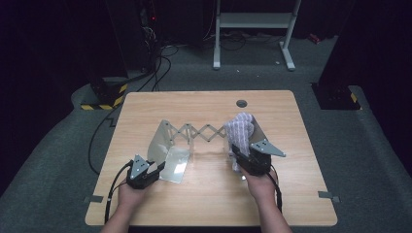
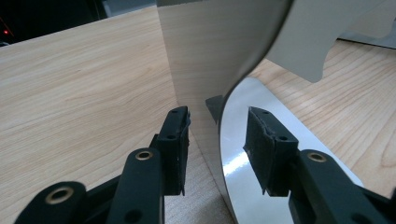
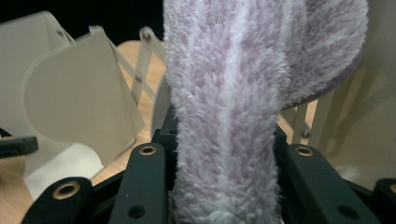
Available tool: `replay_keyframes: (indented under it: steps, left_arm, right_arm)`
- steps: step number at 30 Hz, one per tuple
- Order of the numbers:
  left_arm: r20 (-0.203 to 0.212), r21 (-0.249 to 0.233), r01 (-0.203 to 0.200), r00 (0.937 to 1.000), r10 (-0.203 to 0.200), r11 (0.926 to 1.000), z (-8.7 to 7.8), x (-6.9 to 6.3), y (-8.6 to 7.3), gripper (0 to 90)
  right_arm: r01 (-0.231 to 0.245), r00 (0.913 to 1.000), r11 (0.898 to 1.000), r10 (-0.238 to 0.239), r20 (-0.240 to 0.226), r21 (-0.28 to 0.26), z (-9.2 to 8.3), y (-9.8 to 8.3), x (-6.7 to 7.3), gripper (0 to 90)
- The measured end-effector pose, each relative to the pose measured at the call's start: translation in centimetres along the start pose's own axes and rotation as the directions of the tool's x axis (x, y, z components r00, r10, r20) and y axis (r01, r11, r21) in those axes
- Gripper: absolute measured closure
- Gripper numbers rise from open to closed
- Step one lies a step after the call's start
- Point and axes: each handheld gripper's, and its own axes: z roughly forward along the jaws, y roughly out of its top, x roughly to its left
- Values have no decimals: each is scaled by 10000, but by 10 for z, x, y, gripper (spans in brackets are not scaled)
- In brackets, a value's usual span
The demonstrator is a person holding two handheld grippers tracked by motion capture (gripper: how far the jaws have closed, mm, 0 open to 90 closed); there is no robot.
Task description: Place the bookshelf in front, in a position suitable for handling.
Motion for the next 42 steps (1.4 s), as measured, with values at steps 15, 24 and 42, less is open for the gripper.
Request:
replay_keyframes:
  steps: [15,24,42]
  left_arm:
    - [97,-83,-73,9999,74,9999,0,-1,2,592]
    - [114,-154,-61,9999,62,9999,0,-1,3,598]
    - [-1,-184,95,10000,-95,9998,-1,2,4,698]
  right_arm:
    - [127,9992,9713,-215,346,2374,29,-45,-1,642]
    - [664,9940,9446,-907,612,3216,39,-56,4,640]
    - [1341,9844,9909,-1345,1131,112,-16,-10,18,642]
